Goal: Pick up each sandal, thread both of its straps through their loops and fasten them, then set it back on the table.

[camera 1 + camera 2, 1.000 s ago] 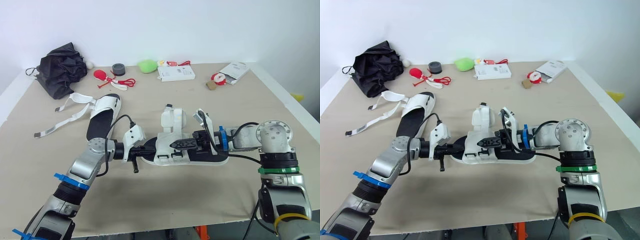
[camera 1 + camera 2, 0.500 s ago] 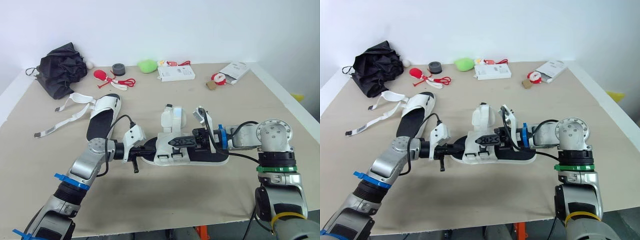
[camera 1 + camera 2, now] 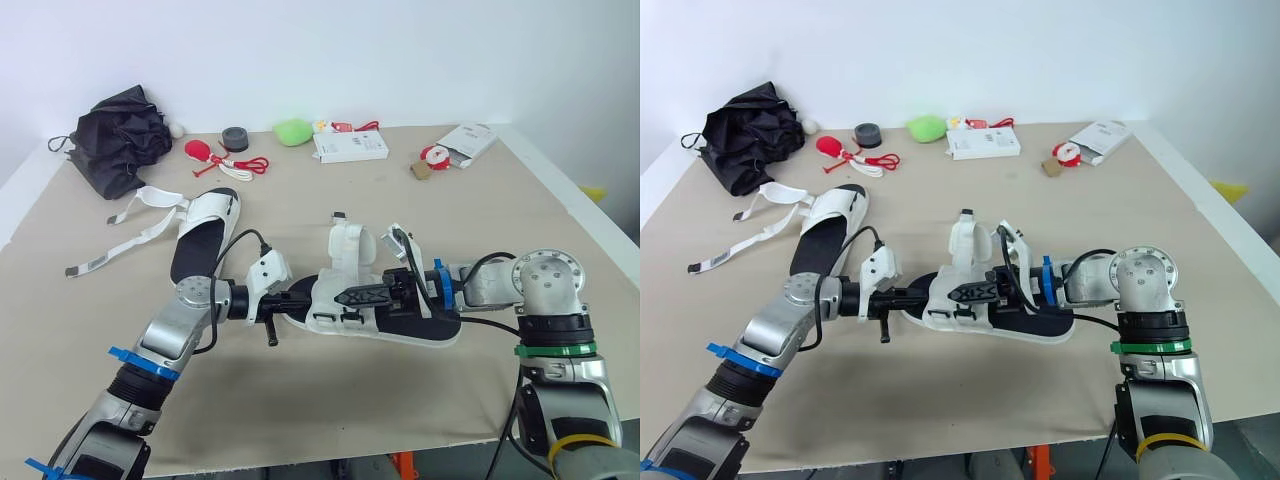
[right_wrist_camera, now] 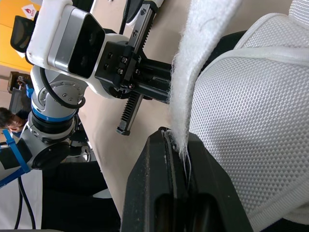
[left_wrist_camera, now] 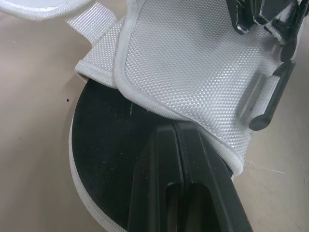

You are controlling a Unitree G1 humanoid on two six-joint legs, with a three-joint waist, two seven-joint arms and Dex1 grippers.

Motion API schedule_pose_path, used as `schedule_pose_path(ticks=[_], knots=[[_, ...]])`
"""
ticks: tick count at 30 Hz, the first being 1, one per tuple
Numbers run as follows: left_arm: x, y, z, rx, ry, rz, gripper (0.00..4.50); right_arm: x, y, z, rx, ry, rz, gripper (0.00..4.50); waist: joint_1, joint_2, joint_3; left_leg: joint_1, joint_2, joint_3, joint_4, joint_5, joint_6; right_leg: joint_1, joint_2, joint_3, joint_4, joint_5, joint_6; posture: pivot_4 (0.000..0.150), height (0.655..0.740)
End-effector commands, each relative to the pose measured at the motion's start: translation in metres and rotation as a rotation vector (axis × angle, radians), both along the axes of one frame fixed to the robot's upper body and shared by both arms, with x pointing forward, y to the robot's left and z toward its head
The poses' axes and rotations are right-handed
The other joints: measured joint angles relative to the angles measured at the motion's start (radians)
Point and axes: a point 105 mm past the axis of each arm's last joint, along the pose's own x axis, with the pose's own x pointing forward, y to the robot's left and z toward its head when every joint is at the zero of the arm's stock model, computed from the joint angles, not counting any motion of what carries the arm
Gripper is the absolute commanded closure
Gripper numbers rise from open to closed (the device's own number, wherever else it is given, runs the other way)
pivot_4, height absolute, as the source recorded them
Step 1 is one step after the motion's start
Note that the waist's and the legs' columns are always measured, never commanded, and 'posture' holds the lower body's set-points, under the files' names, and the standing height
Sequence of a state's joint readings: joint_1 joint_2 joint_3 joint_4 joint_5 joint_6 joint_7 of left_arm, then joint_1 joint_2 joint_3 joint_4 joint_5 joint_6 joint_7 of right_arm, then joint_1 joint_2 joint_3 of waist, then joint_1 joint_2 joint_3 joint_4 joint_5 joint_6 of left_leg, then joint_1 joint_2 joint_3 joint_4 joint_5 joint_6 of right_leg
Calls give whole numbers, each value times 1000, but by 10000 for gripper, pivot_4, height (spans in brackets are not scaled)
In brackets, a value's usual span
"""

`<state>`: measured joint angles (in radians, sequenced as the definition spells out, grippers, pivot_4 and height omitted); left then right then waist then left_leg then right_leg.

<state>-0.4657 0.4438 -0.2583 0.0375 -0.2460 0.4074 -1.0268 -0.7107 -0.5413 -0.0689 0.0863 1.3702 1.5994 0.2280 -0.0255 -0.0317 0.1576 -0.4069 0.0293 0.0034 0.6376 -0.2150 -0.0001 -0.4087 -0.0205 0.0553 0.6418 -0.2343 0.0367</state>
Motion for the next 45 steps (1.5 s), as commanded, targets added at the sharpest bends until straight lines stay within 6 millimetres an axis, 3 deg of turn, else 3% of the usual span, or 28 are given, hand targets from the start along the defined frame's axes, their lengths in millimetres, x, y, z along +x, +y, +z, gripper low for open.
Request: schedule_pose_path(ticks=[1,4,13,17,23,34,45], knots=[[0,9,-23,62,62,51,45000,-15,7,-16,-9,95,78,44382,0,0,0,0,0,0,0,0,0,0,0,0,0,0,0,1500,7400],[0,10,-23,64,60,54,45000,-21,5,-29,-19,167,86,44382,-1,0,0,0,0,0,0,0,0,0,0,0,0,0,0,1500,7400],[0,11,-23,64,60,54,45000,-22,4,-30,-25,188,90,44382,-2,0,-1,1,1,0,-1,-6,10,0,2,0,1,-5,-4,1500,7400],[-2,12,-27,77,71,55,45000,-17,-3,-10,138,174,4,44382,-2,0,-1,1,1,0,-1,-6,11,0,2,0,1,-5,-4,1500,7400],[-2,15,-30,87,75,55,45000,-22,0,-3,238,156,-88,44382,-4,0,-1,0,1,-1,-1,-7,11,1,2,-1,1,-6,-4,1500,7400],[-2,15,-30,94,75,52,45000,-35,25,-21,309,170,-236,44382,-19,0,-3,5,7,0,0,-7,12,1,8,1,4,-5,-7,1500,7400],[-4,17,-32,99,79,55,45000,-70,40,-44,270,235,-248,44382,-20,2,-7,6,16,-1,-2,-8,13,1,17,0,4,-8,-16,1500,7400]])
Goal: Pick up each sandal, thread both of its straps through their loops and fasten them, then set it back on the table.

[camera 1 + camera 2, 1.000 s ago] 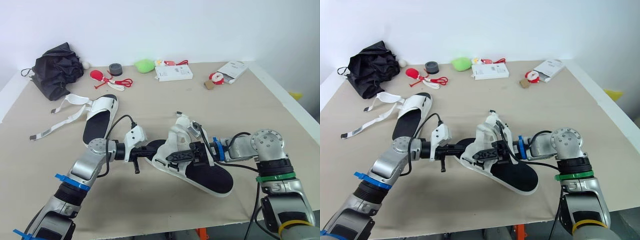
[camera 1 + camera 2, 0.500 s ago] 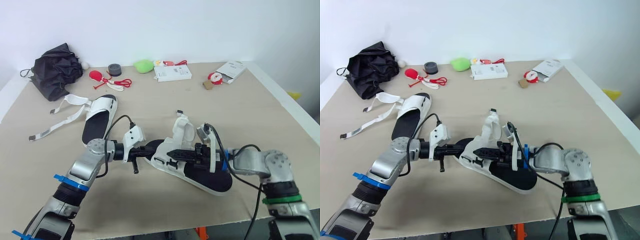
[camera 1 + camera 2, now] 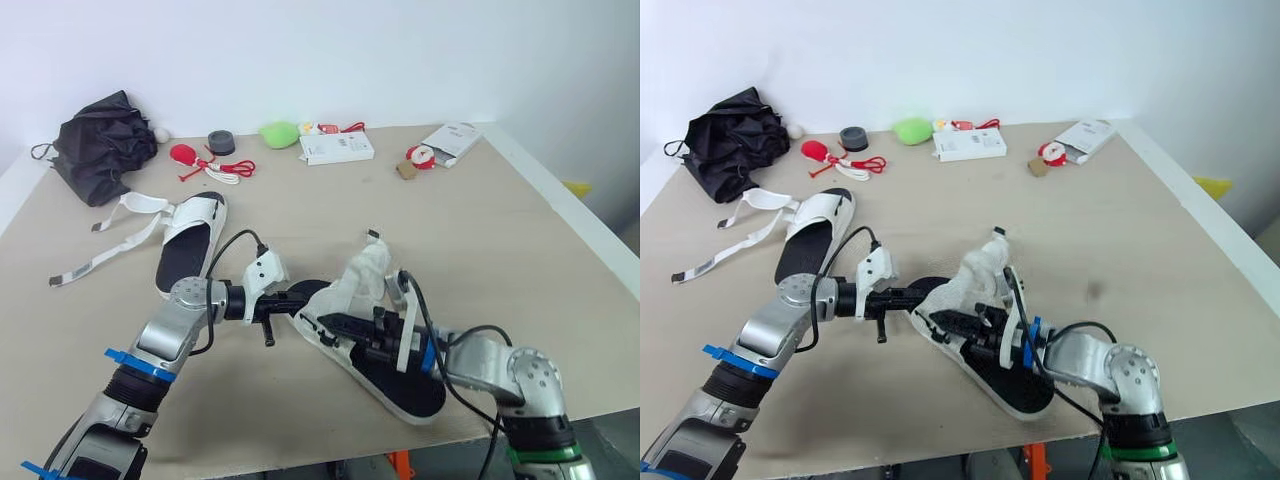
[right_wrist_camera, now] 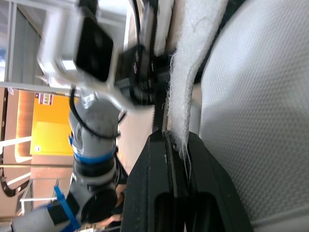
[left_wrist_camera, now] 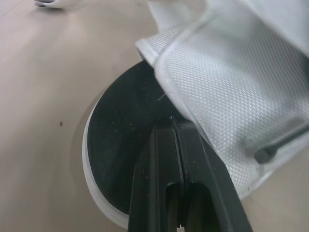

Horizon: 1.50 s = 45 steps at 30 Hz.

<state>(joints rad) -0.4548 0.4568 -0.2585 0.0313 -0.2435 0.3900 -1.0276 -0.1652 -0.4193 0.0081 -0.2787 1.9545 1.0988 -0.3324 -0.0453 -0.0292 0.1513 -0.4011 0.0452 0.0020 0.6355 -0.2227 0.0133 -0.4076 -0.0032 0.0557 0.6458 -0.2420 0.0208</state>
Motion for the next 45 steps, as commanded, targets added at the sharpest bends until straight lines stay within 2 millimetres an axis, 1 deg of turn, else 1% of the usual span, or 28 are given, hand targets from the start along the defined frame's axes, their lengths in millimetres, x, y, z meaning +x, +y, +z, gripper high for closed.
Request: schedule_pose_path(ticks=[1,4,6,8,9,10,11,12,14,16,17,18,23,26,45], knots=[[-3,14,-31,90,94,55,45000,-20,13,-9,-48,28,67,44382,0,0,-1,0,0,0,0,0,0,0,0,0,0,0,-1,1500,7400],[-3,13,-31,90,96,54,45000,-25,8,-11,-183,-16,116,44382,0,2,-2,0,1,0,0,-1,1,0,1,0,0,-1,-2,1500,7400],[-3,13,-31,90,95,53,45000,-24,5,-10,-236,-39,115,44382,1,2,-3,0,-1,0,0,-1,2,0,0,-1,0,-2,-1,1500,7400],[-3,12,-31,90,95,52,45000,-21,4,-5,-253,-71,107,44382,4,2,-3,0,-1,0,0,-1,2,0,-1,0,0,-2,-1,1500,7400],[-2,12,-31,90,94,50,45000,-17,1,-4,-270,-86,82,41191,4,2,-3,0,-1,0,0,-1,1,0,-1,0,0,-2,-1,1500,7400],[-2,12,-31,89,94,50,45000,-15,1,-1,-257,-93,74,36959,4,2,-3,0,-1,0,0,-1,1,0,-1,0,0,-2,0,1500,7400],[-2,11,-30,89,94,49,45000,-16,2,5,-240,-116,85,35042,4,2,-3,0,-1,0,0,-1,1,0,-1,0,0,-2,0,1500,7400],[-2,11,-30,88,94,48,45000,-16,2,8,-244,-138,91,28921,4,2,-3,0,-1,0,0,-1,1,0,-1,0,0,-2,0,1500,7400],[-2,10,-30,87,94,46,45000,-18,2,21,-223,-196,118,23756,4,2,-3,0,-1,0,0,-1,1,0,0,0,0,-2,0,1500,7400],[-2,10,-30,87,93,43,45000,-25,-4,28,-231,-256,175,19664,4,2,-3,0,-1,0,0,-1,1,0,0,0,0,-2,0,1500,7400],[-1,10,-30,86,94,43,45000,-25,-9,31,-221,-264,180,14250,4,2,-3,0,-1,0,0,-1,1,0,0,0,0,-2,0,1500,7400],[-1,9,-30,85,94,41,45000,-26,-14,33,-228,-276,188,10846,5,2,-3,0,-1,0,0,-1,1,0,0,0,0,-2,0,1500,7400],[0,7,-30,82,93,41,45000,-39,-30,45,-272,-395,308,10846,10,2,-2,0,-1,0,1,-1,1,0,0,0,0,-1,0,1500,7400],[0,7,-29,81,91,40,45000,-44,-36,47,-309,-439,353,10846,12,3,-2,0,-1,0,1,-1,1,0,0,0,0,-1,0,1500,7400],[0,7,-29,81,91,40,45000,-45,-39,45,-302,-465,373,10846,12,2,-2,0,-1,0,1,-1,1,0,0,0,0,-1,0,1500,7400]])
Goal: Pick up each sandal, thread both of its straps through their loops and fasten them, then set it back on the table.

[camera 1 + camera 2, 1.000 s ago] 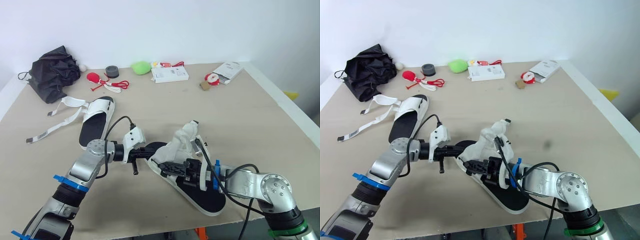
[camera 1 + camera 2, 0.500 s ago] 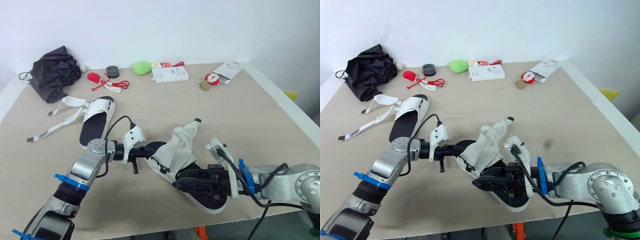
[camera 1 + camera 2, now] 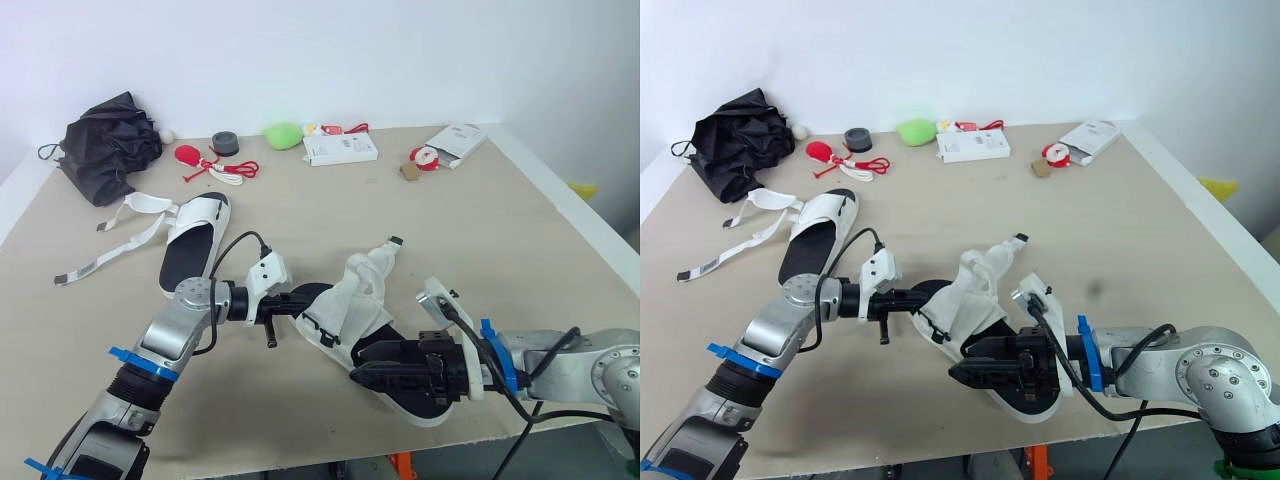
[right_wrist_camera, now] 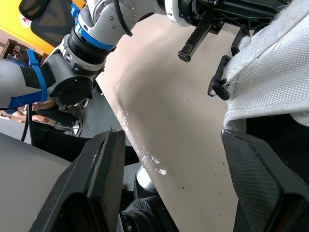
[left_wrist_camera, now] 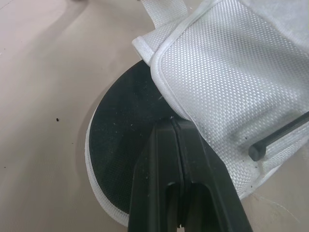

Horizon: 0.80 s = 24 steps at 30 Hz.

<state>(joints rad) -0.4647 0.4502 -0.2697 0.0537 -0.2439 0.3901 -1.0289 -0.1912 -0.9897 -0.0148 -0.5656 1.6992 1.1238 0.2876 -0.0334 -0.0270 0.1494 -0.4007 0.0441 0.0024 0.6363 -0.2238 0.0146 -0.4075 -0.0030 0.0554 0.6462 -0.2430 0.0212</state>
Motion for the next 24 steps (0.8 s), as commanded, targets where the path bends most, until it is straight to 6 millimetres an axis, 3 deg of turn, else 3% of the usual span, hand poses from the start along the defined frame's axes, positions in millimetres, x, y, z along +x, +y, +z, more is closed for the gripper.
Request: schedule_pose_path(ticks=[1,2,3,5,7,13,18,20,22,24], knots=[[-1,9,-26,80,76,44,45000,-3,1,8,9,-40,17,10846,0,0,0,0,0,0,0,0,0,0,0,0,0,0,0,1500,7400],[-1,9,-26,80,76,44,45000,-3,1,8,9,-40,17,10846,0,0,0,0,0,0,0,0,0,0,0,0,0,0,0,1500,7400],[-1,9,-26,75,76,47,45000,-23,1,-1,-7,24,86,10846,0,0,0,0,0,0,0,0,0,0,0,0,0,0,0,1500,7400],[0,7,-24,64,70,53,45000,-32,-5,-37,-150,129,114,10846,5,0,0,0,0,0,0,0,0,0,0,0,0,0,0,1500,7400],[1,6,-23,60,67,55,45000,-32,-8,-50,-213,147,114,10846,7,-1,0,0,0,-1,0,0,0,0,0,-1,0,-1,-1,1500,7400],[1,4,-21,42,69,55,45000,-28,-7,-51,-194,109,107,10846,9,-2,1,1,0,0,2,0,-1,1,0,1,0,-1,-2,1500,7400],[1,5,-20,44,69,56,45000,-37,-2,-36,-128,96,176,10846,9,-3,1,2,0,1,2,1,-2,1,0,2,0,-1,-1,1500,7400],[1,4,-20,41,69,54,45000,-33,-11,-66,-315,97,142,10846,9,-3,1,2,0,1,2,1,-2,1,0,2,0,-1,-2,1500,7400],[1,3,-19,36,69,52,45000,-14,-28,-94,-501,85,34,10846,9,-3,1,1,0,1,2,1,-2,1,0,2,0,0,0,1500,7400],[1,3,-18,31,68,52,45000,-3,-35,-98,-529,81,-14,10846,10,-9,-2,3,0,1,2,1,-2,2,0,2,0,0,0,1500,7400]])
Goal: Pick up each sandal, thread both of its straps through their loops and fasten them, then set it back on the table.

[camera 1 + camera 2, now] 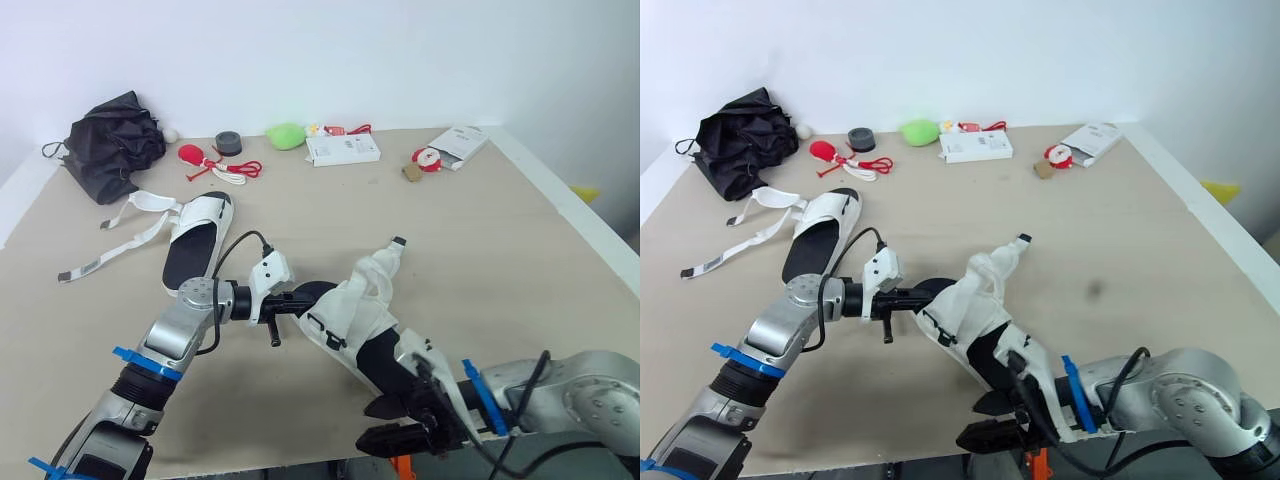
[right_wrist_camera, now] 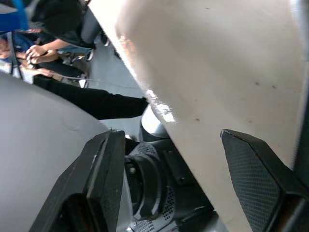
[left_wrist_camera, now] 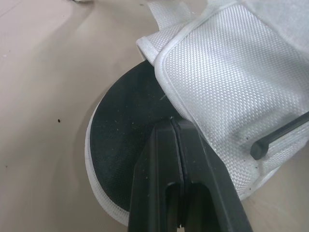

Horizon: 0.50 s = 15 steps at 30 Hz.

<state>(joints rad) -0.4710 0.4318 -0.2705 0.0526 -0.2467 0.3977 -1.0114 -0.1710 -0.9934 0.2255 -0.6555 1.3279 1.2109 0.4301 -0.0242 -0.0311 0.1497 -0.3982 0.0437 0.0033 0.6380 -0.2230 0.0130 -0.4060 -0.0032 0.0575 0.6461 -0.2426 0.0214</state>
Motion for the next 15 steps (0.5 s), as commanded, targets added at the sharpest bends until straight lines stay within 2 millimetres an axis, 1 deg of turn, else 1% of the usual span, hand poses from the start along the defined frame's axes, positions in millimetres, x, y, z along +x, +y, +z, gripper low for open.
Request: schedule_pose_path(ticks=[1,2,4,6,8,12,15], knots=[[0,7,-19,45,71,44,45000,31,-38,-34,-255,-40,-181,10846,1,-6,-3,1,0,-1,0,0,-1,2,0,0,0,-1,-2,1500,7400],[0,7,-18,42,71,44,45000,36,-41,-32,-262,-55,-192,10846,1,-8,-3,2,0,-1,1,1,-2,2,-3,0,0,0,-1,1500,7400],[0,7,-15,25,73,48,45000,51,-54,-28,-308,-102,-224,10846,1,-8,-2,6,0,0,1,2,-3,5,-6,3,-3,1,1,1500,7400],[0,7,-12,13,74,52,45000,62,-65,-25,-356,-154,-229,10846,0,-5,0,7,-1,2,1,1,-3,3,-11,3,-6,0,2,1500,7400],[1,6,-9,0,75,57,45000,72,-73,-20,-370,-187,-248,10846,0,-4,0,6,-1,2,0,0,-6,3,-20,-2,-17,0,2,1500,7400],[2,7,-6,-9,75,63,45000,92,-82,-8,-368,-241,-278,10846,1,-3,1,4,0,6,0,0,-7,3,-35,-15,-30,0,2,1500,7400],[2,7,-6,-7,73,66,45000,98,-84,-4,-364,-255,-272,10846,2,-3,2,2,0,19,0,0,-7,2,-48,-20,-33,0,2,1500,7400]])
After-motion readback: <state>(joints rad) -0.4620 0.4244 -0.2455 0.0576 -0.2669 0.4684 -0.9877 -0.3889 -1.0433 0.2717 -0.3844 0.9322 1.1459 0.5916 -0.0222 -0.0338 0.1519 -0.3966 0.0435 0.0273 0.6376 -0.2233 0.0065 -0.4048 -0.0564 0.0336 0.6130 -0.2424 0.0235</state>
